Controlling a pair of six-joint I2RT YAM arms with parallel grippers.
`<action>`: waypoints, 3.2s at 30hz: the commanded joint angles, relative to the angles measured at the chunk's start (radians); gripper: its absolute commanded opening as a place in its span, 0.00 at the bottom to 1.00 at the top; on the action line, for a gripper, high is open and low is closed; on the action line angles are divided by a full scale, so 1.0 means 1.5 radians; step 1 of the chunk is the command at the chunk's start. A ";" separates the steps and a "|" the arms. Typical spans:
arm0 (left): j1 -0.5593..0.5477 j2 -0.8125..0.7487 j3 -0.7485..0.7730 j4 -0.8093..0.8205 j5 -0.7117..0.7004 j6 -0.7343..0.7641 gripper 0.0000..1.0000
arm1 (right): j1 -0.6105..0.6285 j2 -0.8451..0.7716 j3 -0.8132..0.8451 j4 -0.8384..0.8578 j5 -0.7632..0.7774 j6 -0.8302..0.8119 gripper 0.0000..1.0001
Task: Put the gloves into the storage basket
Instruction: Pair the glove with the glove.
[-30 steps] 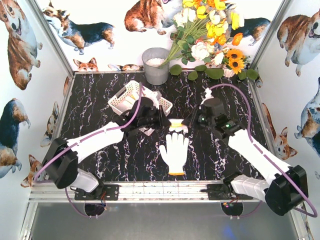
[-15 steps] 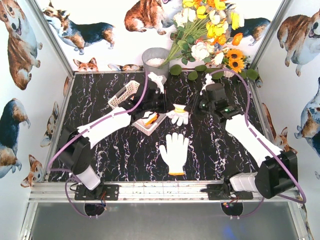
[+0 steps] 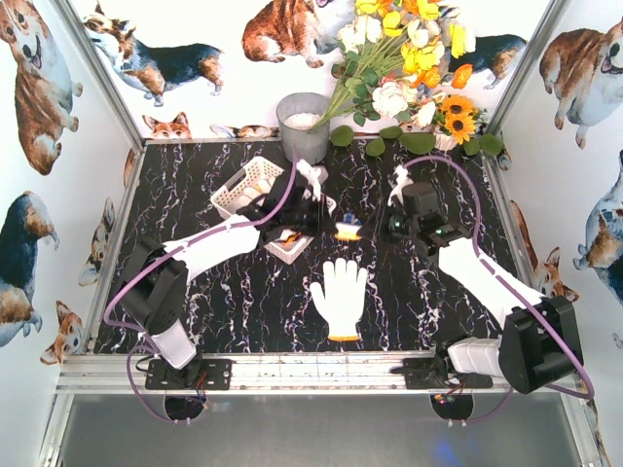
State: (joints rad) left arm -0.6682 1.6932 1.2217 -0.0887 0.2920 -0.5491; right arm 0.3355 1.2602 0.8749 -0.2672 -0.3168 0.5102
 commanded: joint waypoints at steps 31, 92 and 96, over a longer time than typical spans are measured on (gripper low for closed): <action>-0.110 -0.190 -0.305 0.006 0.052 -0.078 0.00 | 0.131 -0.140 -0.205 -0.055 -0.067 0.105 0.00; -0.265 -0.135 -0.422 0.073 -0.060 -0.237 0.01 | 0.253 -0.186 -0.338 -0.068 -0.005 0.232 0.02; -0.266 -0.156 -0.430 0.063 -0.065 -0.244 0.29 | 0.253 -0.190 -0.321 -0.102 0.015 0.230 0.27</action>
State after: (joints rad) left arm -1.0618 1.4975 0.5972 0.0563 0.2264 -0.9047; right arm 0.7116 0.9840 0.3637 -0.3954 -0.3431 0.8604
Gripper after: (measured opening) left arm 0.190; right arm 0.171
